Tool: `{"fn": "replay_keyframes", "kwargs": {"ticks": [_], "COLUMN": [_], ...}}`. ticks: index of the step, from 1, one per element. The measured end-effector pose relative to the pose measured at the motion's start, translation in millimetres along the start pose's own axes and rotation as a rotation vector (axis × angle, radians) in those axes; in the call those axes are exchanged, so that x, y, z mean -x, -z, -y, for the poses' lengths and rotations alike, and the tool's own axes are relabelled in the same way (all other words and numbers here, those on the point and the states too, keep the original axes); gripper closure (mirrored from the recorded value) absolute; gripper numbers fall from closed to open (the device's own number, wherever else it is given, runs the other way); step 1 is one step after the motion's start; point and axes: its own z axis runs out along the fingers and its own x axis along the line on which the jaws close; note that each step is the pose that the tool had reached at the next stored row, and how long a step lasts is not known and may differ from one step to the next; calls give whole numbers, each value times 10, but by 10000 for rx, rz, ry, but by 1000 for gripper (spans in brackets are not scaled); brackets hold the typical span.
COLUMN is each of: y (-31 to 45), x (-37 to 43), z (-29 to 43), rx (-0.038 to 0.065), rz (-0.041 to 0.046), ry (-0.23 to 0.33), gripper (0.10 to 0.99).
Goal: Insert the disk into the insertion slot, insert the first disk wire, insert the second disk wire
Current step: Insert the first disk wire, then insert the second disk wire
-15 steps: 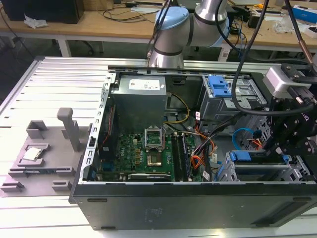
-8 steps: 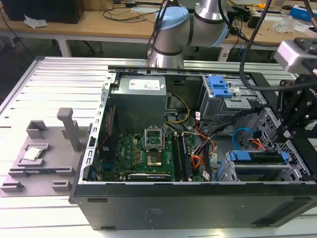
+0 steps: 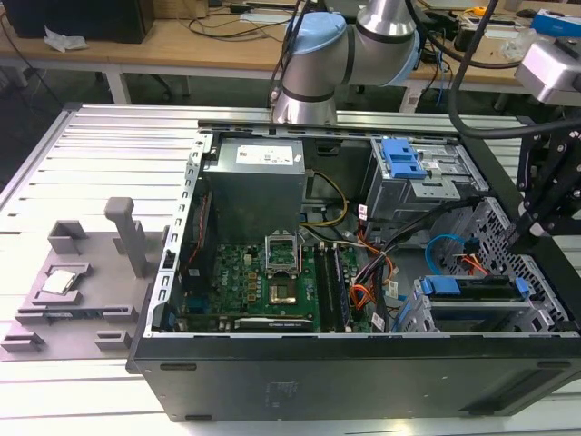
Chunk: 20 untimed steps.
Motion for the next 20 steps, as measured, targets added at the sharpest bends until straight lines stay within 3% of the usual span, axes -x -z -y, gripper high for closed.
{"fn": "replay_keyframes", "kwargs": {"ticks": [8, 10, 11, 12, 18, 20], "y": [4, 4, 4, 5, 4, 0], "x": [0, 0, 0, 0, 22, 89], "z": [0, 0, 0, 0, -22, -57], "rx": [0, 1, 0, 0, -5, -5], "rz": [0, 0, 1, 1, -19, -19], "ry": [0, 0, 0, 0, 485, 487], "gripper": [980, 851, 851, 784, 784, 784]}}
